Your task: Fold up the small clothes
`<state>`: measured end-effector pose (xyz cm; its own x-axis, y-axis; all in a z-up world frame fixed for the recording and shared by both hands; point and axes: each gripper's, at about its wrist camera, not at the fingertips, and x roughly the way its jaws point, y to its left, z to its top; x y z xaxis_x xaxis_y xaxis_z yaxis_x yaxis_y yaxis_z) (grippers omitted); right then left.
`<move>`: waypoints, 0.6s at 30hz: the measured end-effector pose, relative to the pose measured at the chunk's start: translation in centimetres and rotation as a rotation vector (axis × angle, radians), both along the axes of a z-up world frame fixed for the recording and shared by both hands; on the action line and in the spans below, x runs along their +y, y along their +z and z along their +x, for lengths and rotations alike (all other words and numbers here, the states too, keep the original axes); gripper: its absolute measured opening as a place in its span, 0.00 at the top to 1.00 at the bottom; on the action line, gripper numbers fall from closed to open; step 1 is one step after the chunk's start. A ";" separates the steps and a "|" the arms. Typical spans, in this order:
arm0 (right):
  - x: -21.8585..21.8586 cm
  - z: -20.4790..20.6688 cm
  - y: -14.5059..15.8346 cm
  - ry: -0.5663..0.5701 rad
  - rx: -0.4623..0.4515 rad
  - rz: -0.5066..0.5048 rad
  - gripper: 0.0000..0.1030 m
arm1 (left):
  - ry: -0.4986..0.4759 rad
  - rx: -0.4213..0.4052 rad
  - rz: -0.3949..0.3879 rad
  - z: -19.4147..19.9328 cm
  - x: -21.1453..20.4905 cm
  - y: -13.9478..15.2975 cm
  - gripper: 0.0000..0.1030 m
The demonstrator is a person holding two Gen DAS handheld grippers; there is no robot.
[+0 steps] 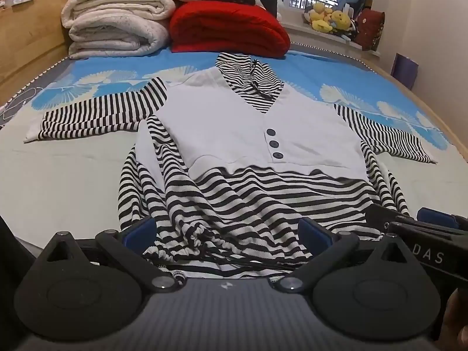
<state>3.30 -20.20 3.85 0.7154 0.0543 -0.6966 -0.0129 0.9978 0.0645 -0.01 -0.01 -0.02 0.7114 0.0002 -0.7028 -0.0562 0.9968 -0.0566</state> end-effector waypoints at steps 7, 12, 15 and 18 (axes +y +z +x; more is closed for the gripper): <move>0.1 0.0 -0.1 0.001 -0.001 -0.007 0.20 | 0.000 0.002 -0.001 -0.4 0.2 0.0 0.00; 0.2 0.0 -0.1 0.001 -0.002 -0.010 0.20 | 0.000 0.002 -0.006 -0.2 0.4 -0.3 0.00; 0.2 0.0 -0.1 0.001 -0.002 -0.010 0.20 | 0.001 0.003 -0.006 -0.3 0.4 -0.4 0.00; 0.2 0.0 -0.1 0.001 -0.002 -0.010 0.20 | 0.001 0.003 -0.006 -0.5 0.4 -0.5 0.00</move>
